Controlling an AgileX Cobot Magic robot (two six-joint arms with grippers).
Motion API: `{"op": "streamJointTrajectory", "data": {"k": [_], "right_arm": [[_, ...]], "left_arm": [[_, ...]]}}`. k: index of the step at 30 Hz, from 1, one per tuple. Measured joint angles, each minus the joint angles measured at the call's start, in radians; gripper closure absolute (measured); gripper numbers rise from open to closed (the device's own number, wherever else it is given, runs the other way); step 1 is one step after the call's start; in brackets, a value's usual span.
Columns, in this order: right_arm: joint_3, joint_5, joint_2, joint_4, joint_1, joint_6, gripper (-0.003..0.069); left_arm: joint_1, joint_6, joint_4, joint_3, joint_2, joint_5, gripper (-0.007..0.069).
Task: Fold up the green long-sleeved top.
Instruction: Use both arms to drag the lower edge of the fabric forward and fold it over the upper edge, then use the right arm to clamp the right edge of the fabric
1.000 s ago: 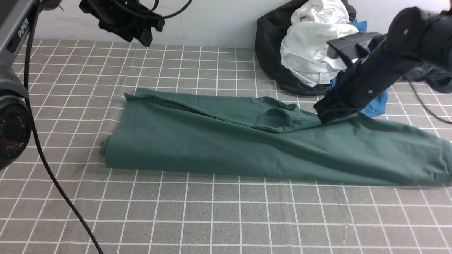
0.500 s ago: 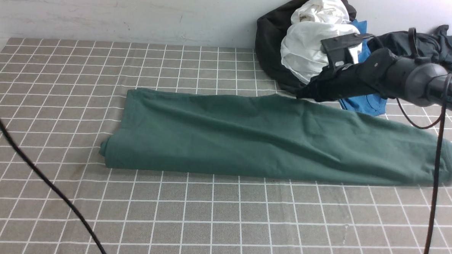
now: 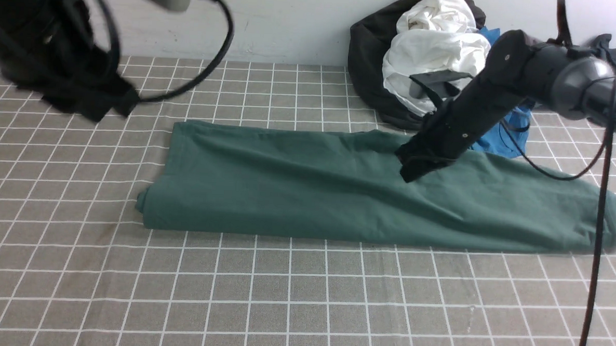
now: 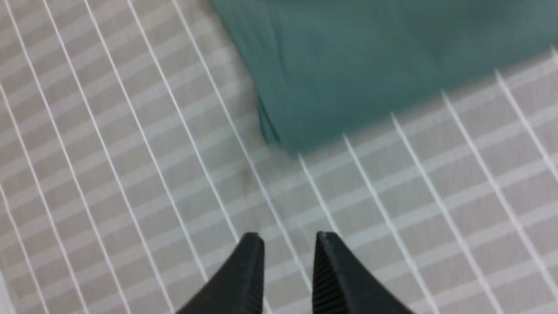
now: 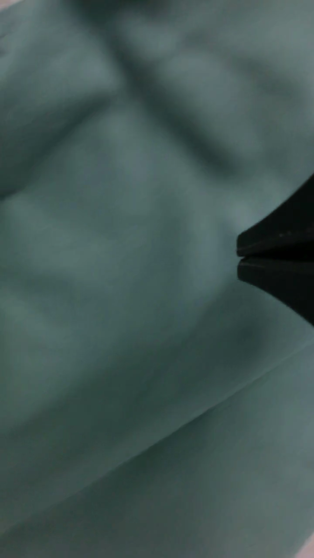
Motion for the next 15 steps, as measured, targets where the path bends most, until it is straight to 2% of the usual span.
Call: {"op": "streamJointTrajectory", "data": {"k": [5, 9, 12, 15], "right_arm": [[0.0, 0.026, -0.069, -0.191, -0.125, 0.181, 0.0672], [0.033, 0.028, -0.111, -0.288, -0.211, 0.241, 0.0667], [0.074, 0.029, -0.127, -0.302, -0.252, 0.252, 0.0639], [0.147, 0.029, -0.133, -0.298, -0.311, 0.278, 0.0522]], "left_arm": [[0.0, -0.035, 0.0, 0.35, -0.27, -0.069, 0.0472], [0.0, -0.052, 0.001, 0.589, -0.408, -0.178, 0.0472], [0.0, -0.088, -0.009, 0.725, -0.464, -0.255, 0.0472], [0.0, -0.131, -0.034, 0.827, -0.484, -0.32, 0.0472]]}}
